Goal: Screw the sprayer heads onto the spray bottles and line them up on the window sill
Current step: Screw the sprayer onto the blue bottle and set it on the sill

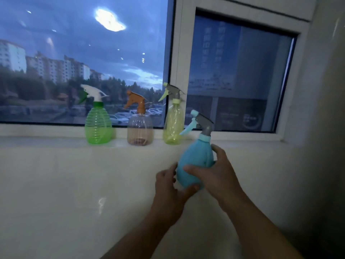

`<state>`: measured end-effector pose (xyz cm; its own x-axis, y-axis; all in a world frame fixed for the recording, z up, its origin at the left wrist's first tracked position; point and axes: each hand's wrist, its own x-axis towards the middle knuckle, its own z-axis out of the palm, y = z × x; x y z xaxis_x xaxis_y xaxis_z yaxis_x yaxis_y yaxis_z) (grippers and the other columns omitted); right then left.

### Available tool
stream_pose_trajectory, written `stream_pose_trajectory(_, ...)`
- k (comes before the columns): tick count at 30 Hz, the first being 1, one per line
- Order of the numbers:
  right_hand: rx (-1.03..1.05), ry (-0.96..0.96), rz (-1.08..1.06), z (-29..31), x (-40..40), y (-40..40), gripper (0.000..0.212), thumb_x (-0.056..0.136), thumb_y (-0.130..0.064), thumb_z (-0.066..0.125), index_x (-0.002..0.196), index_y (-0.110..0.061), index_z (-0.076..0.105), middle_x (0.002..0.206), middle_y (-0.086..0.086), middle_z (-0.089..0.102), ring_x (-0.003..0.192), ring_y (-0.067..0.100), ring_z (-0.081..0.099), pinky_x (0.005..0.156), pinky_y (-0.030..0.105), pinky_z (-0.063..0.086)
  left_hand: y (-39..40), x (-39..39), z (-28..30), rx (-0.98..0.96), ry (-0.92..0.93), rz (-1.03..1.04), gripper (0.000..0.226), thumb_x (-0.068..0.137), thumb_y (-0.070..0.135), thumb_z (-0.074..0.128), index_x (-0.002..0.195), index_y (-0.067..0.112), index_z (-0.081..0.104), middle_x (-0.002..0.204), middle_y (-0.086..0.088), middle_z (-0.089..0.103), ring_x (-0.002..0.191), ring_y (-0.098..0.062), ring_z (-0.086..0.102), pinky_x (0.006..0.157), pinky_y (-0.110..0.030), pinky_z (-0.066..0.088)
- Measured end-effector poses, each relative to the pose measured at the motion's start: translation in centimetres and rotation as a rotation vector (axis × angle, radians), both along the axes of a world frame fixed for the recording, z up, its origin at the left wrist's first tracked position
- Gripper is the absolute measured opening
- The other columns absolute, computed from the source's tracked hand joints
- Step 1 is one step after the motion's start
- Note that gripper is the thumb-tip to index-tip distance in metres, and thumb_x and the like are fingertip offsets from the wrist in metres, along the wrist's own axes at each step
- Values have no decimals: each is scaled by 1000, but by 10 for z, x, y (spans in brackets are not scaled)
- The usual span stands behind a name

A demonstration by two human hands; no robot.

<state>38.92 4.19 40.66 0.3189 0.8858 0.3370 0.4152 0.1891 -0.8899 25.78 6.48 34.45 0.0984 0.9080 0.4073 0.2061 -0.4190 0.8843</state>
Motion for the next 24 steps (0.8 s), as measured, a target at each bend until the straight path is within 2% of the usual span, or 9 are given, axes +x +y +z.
stream_pose_trajectory(2, 73, -28, -74, 23, 13, 21, 102, 59, -43, 91, 141, -40, 31, 124, 0, 56, 108, 25, 61, 85, 50, 58, 16, 17, 29, 48, 51, 27, 96, 81, 28, 83, 157, 28, 25, 142, 6, 41, 128, -14, 45, 108, -42, 47)
stream_pose_trajectory(4, 148, -46, -133, 42, 24, 41, 96, 60, -41, 91, 136, -39, 33, 123, 0, 56, 108, 27, 61, 86, 50, 57, 31, 33, 53, 88, 37, -16, 87, 85, 16, 78, 155, 32, 28, 139, 14, 45, 126, -7, 45, 108, -36, 47)
stream_pose_trajectory(6, 196, -54, -157, 57, 34, 62, 93, 62, -39, 91, 135, -35, 34, 126, 1, 55, 110, 27, 60, 88, 49, 56, 45, 46, 71, 104, 45, -75, 75, 89, 4, 70, 141, 47, 37, 119, 29, 47, 106, 11, 50, 93, -21, 49)
stream_pose_trajectory(8, 215, -82, -161, 67, 43, 82, 90, 63, -36, 91, 133, -34, 35, 129, 1, 55, 110, 26, 59, 85, 44, 55, 57, 53, 85, 89, 62, -132, 71, 90, -5, 62, 120, 55, 41, 106, 31, 51, 93, 23, 53, 79, -16, 52)
stream_pose_trajectory(11, 204, -146, -163, 73, 50, 107, 87, 67, -35, 90, 133, -33, 35, 129, 4, 55, 108, 26, 58, 79, 40, 54, 72, 60, 99, 56, 73, -214, 61, 92, -7, 56, 122, 45, 46, 109, 20, 59, 96, 6, 60, 79, -22, 56)
stream_pose_trajectory(16, 171, -199, -174, 73, 61, 140, 85, 69, -35, 88, 136, -31, 37, 126, 6, 58, 106, 30, 61, 83, 44, 55, 95, 71, 109, -18, 101, -250, 67, 89, -13, 54, 145, 21, 41, 133, -7, 58, 119, -20, 60, 96, -42, 57)
stream_pose_trajectory(18, 126, -207, -166, 67, 67, 148, 85, 69, -34, 87, 138, -29, 38, 125, 8, 59, 106, 31, 61, 86, 46, 55, 104, 75, 108, -27, 108, -274, 61, 88, -16, 55, 141, 12, 44, 130, -9, 61, 114, -17, 62, 90, -28, 57)
stream_pose_trajectory(20, 98, -202, -150, 61, 72, 154, 84, 70, -34, 86, 139, -27, 39, 125, 8, 60, 106, 30, 61, 87, 47, 55, 111, 79, 107, -39, 127, -301, 60, 87, -18, 54, 139, 10, 46, 122, -9, 63, 99, -10, 63, 71, -13, 54)
stream_pose_trajectory(24, 92, -203, -148, 56, 78, 164, 87, 70, -35, 87, 142, -25, 38, 128, 8, 60, 109, 31, 62, 89, 49, 55, 125, 83, 108, -76, 145, -307, 56, 87, -16, 55, 134, 12, 50, 115, -11, 65, 92, -11, 65, 66, -15, 57)
